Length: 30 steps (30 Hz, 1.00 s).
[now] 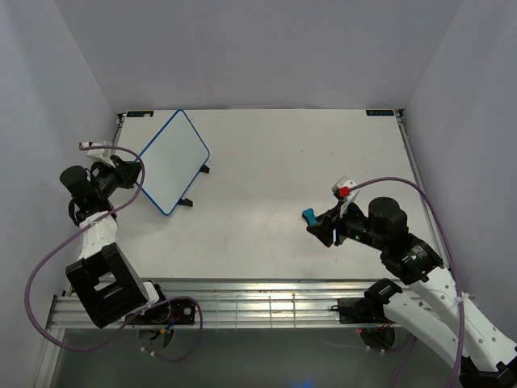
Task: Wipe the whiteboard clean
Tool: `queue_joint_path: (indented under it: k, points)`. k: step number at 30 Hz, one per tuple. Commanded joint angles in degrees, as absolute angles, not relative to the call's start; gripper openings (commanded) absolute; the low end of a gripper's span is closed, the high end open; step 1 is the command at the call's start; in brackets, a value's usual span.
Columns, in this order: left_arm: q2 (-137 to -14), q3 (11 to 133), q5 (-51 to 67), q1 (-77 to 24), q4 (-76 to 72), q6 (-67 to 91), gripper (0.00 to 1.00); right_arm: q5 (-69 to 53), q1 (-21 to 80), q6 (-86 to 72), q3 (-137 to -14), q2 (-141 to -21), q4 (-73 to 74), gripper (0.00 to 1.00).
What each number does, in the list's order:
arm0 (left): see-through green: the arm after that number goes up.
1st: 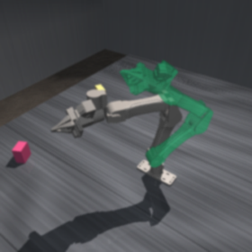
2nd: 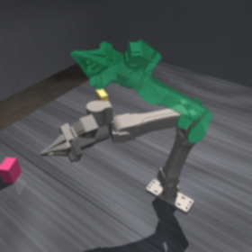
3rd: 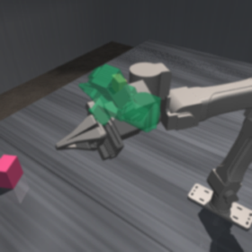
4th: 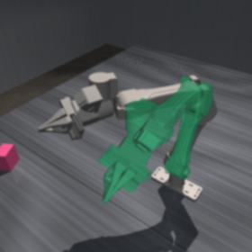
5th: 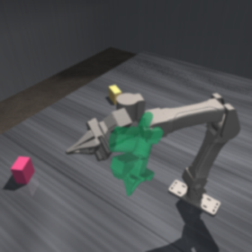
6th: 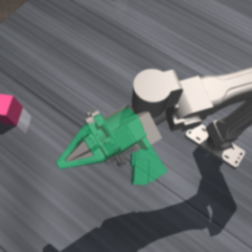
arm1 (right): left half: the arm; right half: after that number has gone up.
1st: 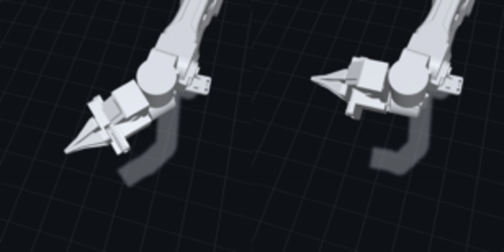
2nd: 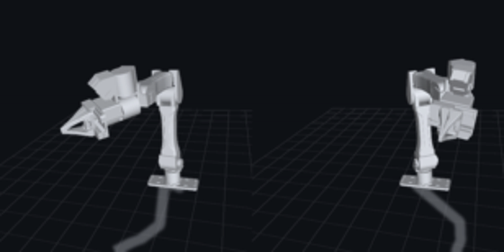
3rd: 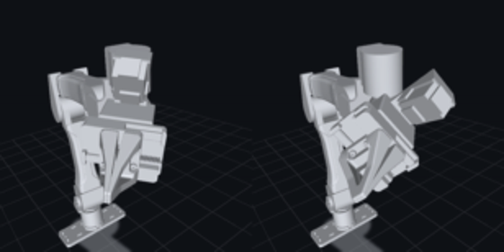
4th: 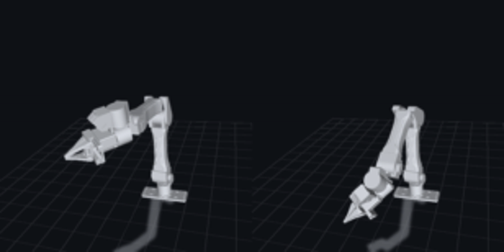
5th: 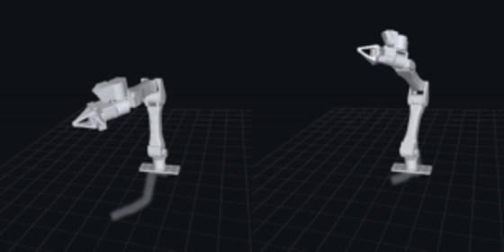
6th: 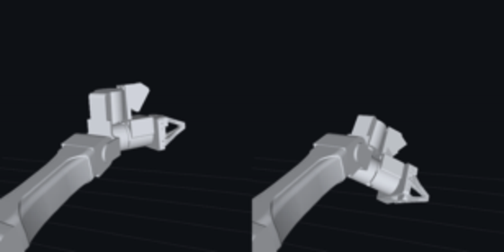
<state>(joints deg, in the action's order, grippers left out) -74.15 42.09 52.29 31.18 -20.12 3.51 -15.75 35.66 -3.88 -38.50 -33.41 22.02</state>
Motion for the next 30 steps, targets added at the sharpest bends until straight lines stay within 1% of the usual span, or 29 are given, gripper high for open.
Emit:
queue_joint_path:
  k: [1,11,17,24,25,27,29,30]
  points:
    - [-70.3,40.8,46.1,31.6,-21.3,-1.4,0.0,-17.0,35.9,-3.5,-38.8,-32.5,19.6,0.5]
    - [-69.2,36.5,43.8,31.6,-21.2,1.8,0.0,-17.2,35.9,-3.5,-38.7,-32.3,19.4,0.5]
    - [-67.1,34.7,39.3,31.6,-19.3,5.1,0.0,-17.2,35.9,-3.5,-38.7,-32.7,19.1,0.5]
    - [-66.6,32.4,35.8,31.6,-18.0,3.8,0.0,-17.1,35.9,-3.5,-38.7,-32.5,19.3,0.51]
    - [-66.9,32.4,35.8,31.6,-18.2,3.6,0.01,-17.1,35.9,-3.6,-38.7,-32.7,19.3,0.51]
    - [-67.9,32.6,35.8,31.6,-18.4,4.0,0.09,-17.1,35.9,-3.5,-38.7,-32.8,19.2,0.51]
    - [-68.6,33.0,35.9,31.6,-18.5,4.0,0.14,-17.1,35.9,-3.6,-38.8,-33.0,19.2,0.52]
    - [-69.0,33.0,35.9,31.6,-18.5,4.0,0.15,-17.1,35.9,-3.5,-38.7,-33.0,19.2,0.52]
